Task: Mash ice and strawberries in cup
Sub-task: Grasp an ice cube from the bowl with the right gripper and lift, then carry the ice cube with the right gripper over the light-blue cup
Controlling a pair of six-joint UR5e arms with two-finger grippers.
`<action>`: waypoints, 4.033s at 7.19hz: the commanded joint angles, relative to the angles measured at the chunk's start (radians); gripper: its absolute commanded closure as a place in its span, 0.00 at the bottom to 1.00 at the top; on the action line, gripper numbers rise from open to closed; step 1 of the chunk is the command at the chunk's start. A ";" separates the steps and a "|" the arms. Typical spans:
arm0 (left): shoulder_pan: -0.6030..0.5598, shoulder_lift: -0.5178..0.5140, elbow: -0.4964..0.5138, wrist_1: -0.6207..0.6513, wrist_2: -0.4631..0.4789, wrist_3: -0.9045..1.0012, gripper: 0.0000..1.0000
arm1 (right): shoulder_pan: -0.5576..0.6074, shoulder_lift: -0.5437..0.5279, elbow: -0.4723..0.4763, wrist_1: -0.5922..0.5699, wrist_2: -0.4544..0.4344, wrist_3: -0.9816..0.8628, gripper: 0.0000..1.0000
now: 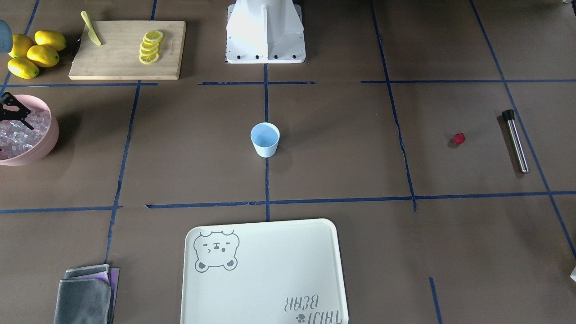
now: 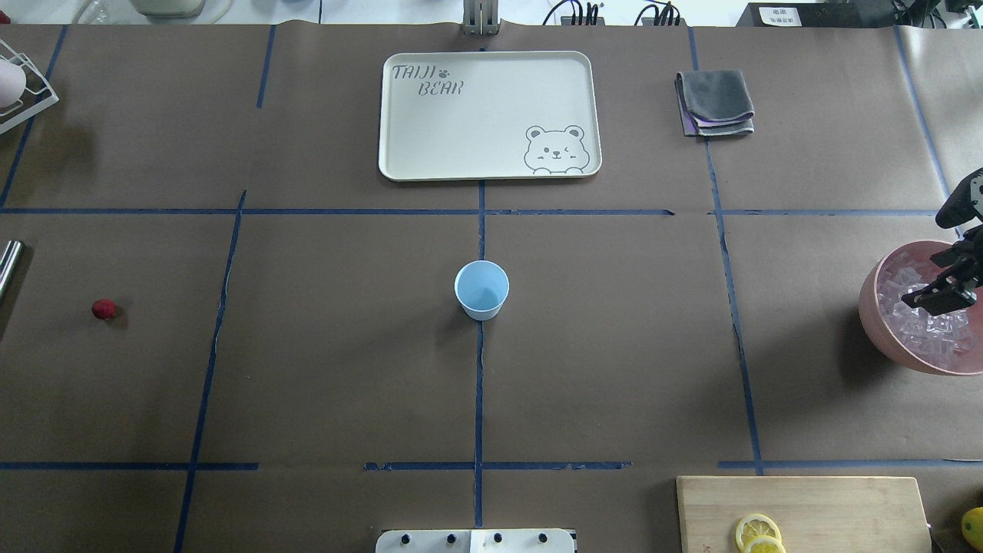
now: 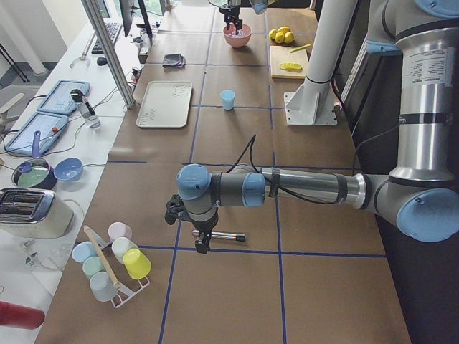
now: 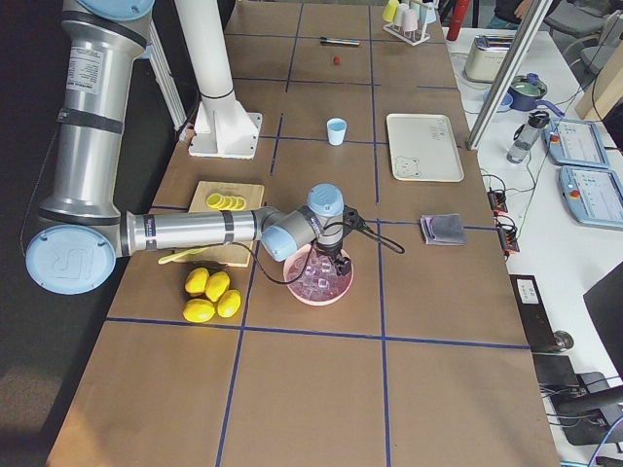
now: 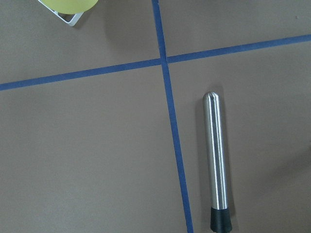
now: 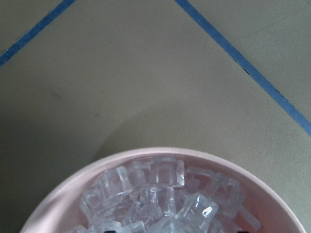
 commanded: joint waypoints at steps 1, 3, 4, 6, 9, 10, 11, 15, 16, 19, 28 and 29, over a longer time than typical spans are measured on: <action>0.001 0.000 0.000 0.000 0.000 0.000 0.00 | -0.012 -0.004 -0.006 -0.006 -0.001 0.000 0.23; 0.001 0.000 0.000 -0.001 0.000 0.000 0.00 | -0.015 -0.015 -0.006 -0.006 -0.001 0.000 0.34; 0.001 0.000 0.000 -0.001 0.000 0.000 0.00 | -0.015 -0.015 -0.004 -0.006 -0.001 0.000 0.70; 0.001 0.000 0.000 -0.001 0.000 0.000 0.00 | -0.013 -0.012 0.004 -0.006 -0.001 0.000 0.97; 0.001 0.000 -0.002 -0.001 0.000 0.000 0.00 | 0.066 -0.007 0.040 -0.018 0.016 0.018 0.98; 0.001 0.000 -0.002 -0.001 0.000 0.000 0.00 | 0.094 -0.003 0.084 -0.112 0.016 0.040 0.97; 0.001 0.000 -0.003 -0.001 0.000 0.000 0.00 | 0.096 0.019 0.140 -0.185 0.013 0.160 0.98; 0.001 0.000 -0.009 -0.001 -0.002 0.000 0.00 | -0.059 0.304 0.151 -0.264 0.018 0.674 0.98; 0.001 0.000 -0.011 -0.003 -0.002 0.000 0.00 | -0.124 0.395 0.151 -0.326 -0.008 0.759 0.98; 0.001 -0.002 -0.011 -0.001 -0.002 0.002 0.00 | -0.351 0.667 0.139 -0.575 -0.192 0.930 0.98; 0.022 -0.002 -0.003 -0.001 -0.002 0.000 0.00 | -0.627 1.004 -0.147 -0.581 -0.481 1.275 0.30; 0.022 -0.002 -0.003 -0.001 -0.002 0.002 0.00 | -0.627 1.010 -0.148 -0.581 -0.479 1.273 0.01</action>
